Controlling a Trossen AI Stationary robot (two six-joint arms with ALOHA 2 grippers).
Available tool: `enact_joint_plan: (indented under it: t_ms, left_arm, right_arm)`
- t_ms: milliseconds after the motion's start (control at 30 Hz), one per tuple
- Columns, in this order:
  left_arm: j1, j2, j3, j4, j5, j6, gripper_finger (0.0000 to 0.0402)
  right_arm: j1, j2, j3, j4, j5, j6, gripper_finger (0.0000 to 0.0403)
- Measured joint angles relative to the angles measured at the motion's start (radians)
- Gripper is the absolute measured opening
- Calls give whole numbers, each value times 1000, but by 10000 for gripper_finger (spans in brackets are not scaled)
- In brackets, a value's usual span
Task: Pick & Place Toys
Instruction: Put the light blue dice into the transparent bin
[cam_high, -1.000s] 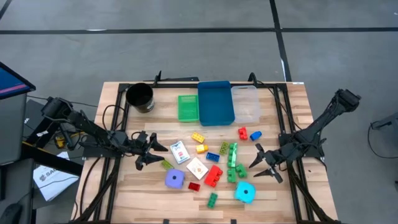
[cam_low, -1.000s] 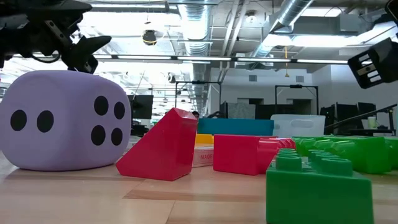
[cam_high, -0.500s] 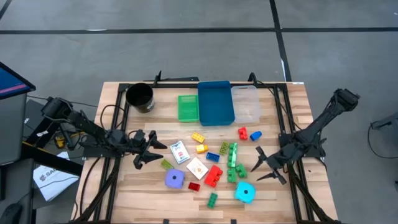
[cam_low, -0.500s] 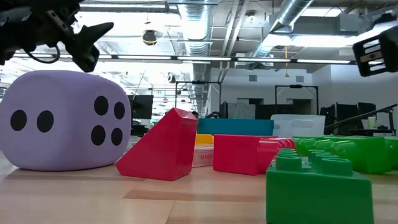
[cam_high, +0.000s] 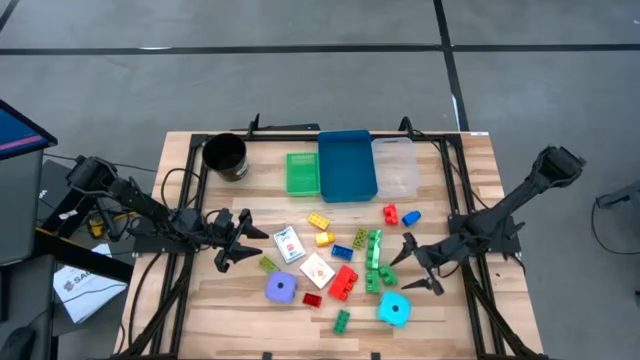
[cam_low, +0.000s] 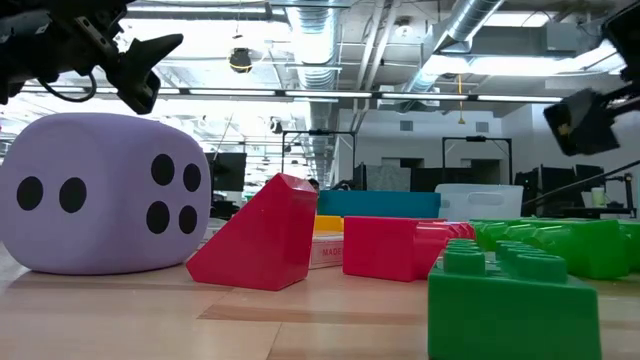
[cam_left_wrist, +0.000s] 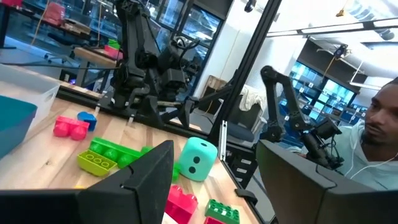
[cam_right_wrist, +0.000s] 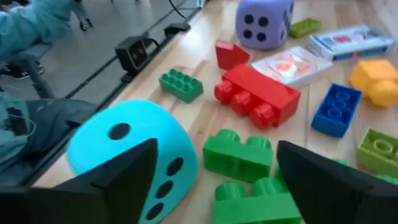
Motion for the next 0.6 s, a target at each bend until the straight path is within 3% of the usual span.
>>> enact_joint_plan:
  t_ms: [167,367,600]
  left_arm:
    - [0,0,0,0,0,26,223]
    - [0,0,0,0,0,27,223]
    - [0,0,0,0,0,26,223]
  right_arm:
    - [-2,124,0,81,-28,37,395]
    - [29,199,0,125,-107,73,386]
    - [66,174,0,119,-157,77,398]
